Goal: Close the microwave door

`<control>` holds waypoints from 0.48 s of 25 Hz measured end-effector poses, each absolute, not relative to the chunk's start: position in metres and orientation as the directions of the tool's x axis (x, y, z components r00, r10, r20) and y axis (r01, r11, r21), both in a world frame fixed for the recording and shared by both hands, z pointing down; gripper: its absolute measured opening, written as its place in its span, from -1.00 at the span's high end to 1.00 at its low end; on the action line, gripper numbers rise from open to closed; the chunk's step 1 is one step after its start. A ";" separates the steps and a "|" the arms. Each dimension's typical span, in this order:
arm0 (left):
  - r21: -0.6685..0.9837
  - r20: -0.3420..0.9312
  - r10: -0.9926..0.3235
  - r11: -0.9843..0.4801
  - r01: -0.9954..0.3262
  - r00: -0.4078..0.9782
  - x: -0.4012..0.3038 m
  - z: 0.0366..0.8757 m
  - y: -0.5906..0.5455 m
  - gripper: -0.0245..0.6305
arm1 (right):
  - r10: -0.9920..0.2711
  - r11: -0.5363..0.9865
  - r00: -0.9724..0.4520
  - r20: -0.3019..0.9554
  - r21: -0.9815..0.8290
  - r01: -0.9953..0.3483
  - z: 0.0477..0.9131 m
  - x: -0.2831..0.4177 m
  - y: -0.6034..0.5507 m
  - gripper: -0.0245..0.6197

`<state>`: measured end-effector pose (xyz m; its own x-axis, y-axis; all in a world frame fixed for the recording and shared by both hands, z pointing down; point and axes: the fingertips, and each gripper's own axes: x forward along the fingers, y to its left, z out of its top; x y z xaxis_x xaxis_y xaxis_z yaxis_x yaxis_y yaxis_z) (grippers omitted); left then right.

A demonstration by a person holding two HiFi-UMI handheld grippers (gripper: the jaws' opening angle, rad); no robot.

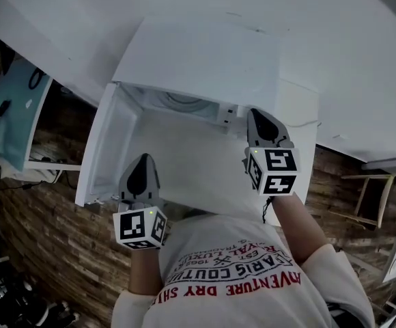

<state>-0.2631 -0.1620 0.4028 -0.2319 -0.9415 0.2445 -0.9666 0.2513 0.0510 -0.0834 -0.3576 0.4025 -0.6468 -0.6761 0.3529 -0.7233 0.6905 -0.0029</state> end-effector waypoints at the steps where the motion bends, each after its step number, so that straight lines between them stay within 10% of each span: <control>1: 0.049 0.245 -0.938 0.266 -0.963 -0.246 -0.264 0.403 -0.157 0.95 | -0.674 0.695 -0.648 0.355 0.007 -0.719 0.403 -0.083 -0.358 0.89; 12: -0.050 0.258 -0.841 0.480 -0.876 -0.475 -0.298 0.409 -0.067 0.95 | -0.689 0.683 -0.637 0.345 0.016 -0.730 0.404 -0.079 -0.360 0.89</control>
<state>-0.2977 -0.0668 0.4090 -0.4753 -0.8411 0.2582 -0.8760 0.4797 -0.0497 -0.0793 -0.3605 0.4038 -0.6375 -0.6888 0.3451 -0.7298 0.6835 0.0161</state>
